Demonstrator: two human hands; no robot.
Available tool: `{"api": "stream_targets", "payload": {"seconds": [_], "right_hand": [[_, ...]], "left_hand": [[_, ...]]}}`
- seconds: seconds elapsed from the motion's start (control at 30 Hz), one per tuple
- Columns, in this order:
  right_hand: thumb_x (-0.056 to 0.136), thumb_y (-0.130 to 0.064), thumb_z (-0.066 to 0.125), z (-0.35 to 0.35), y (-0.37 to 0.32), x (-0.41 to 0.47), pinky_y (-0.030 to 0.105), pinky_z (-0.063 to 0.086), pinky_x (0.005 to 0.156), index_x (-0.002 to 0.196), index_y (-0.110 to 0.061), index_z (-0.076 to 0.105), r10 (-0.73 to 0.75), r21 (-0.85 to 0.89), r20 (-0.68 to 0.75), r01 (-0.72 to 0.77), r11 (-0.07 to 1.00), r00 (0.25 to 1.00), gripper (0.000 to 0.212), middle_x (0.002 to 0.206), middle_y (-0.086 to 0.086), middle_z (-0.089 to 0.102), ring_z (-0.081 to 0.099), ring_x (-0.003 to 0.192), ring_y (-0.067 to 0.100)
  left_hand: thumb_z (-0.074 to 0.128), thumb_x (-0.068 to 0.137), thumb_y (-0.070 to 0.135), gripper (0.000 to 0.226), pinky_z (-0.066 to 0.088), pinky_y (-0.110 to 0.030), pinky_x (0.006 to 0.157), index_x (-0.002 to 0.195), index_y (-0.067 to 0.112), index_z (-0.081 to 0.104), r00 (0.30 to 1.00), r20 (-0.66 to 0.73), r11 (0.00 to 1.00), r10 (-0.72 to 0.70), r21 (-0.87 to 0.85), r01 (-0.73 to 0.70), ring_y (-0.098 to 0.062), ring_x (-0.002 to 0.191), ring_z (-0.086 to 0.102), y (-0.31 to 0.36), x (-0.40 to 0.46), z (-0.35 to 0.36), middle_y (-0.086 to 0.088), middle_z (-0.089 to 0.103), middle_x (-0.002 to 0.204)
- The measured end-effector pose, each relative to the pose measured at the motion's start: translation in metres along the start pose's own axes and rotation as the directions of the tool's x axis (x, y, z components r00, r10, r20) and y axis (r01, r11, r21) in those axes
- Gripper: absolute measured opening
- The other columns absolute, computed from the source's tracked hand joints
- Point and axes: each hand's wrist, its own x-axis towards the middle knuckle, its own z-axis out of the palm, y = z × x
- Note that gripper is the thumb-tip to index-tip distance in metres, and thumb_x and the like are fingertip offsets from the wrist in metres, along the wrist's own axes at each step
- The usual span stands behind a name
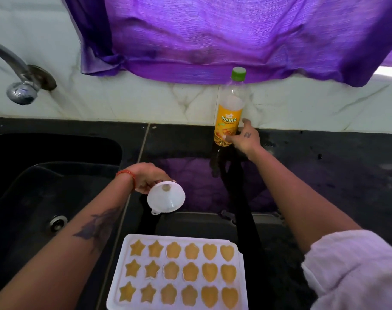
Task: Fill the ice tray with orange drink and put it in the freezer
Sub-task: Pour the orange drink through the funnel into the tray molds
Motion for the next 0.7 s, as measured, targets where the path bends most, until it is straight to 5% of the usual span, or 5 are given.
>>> {"api": "stream_targets", "payload": {"seconds": [0.1,0.27,0.47,0.7], "right_hand": [[0.078,-0.024,0.075,-0.010,0.003,-0.038,0.043,0.048,0.099,0.143,-0.007,0.032,0.078,0.188,0.025,-0.082,0.979,0.997,0.080,0.143,0.016,0.044,0.049,0.125,0.029],[0.084,-0.014,0.069,-0.022,0.021,-0.138,0.033,0.056,0.082,0.118,-0.010,0.063,0.015,0.315,0.170,-0.068,0.947,0.985,0.034,0.111,0.012,0.066,0.064,0.103,0.022],[0.089,-0.017,0.063,-0.009,0.048,-0.229,0.013,0.046,0.083,0.110,-0.016,0.070,-0.032,-0.020,0.203,0.037,0.999,0.979,0.023,0.108,0.000,0.071,0.064,0.095,0.006],[0.095,-0.011,0.051,0.017,0.068,-0.270,0.014,0.040,0.086,0.113,-0.015,0.069,-0.065,-0.172,0.038,0.070,0.983,0.997,0.025,0.113,0.004,0.068,0.061,0.105,0.016]], "left_hand": [[0.068,0.081,0.024,0.013,0.040,-0.013,0.040,0.077,0.012,0.065,0.999,-0.027,0.999,0.033,-0.023,-0.033,-0.012,0.055,0.055,0.004,-0.010,-0.001,-0.002,0.059,0.060],[0.068,0.079,0.015,0.008,0.042,-0.014,0.043,0.080,0.009,0.063,0.966,-0.196,0.960,0.168,-0.193,-0.206,-0.015,0.056,0.051,0.016,-0.022,-0.013,-0.007,0.056,0.069],[0.074,0.075,0.010,0.019,0.052,-0.039,0.081,0.072,0.016,0.056,0.817,-0.457,0.836,0.352,-0.238,-0.494,-0.023,0.082,0.059,0.027,-0.010,-0.026,-0.013,0.061,0.091],[0.075,0.075,0.018,0.020,0.052,-0.031,0.077,0.091,0.017,0.064,0.707,-0.582,0.785,0.402,-0.178,-0.593,-0.019,0.089,0.061,0.037,0.028,-0.017,-0.002,0.066,0.094]]}}
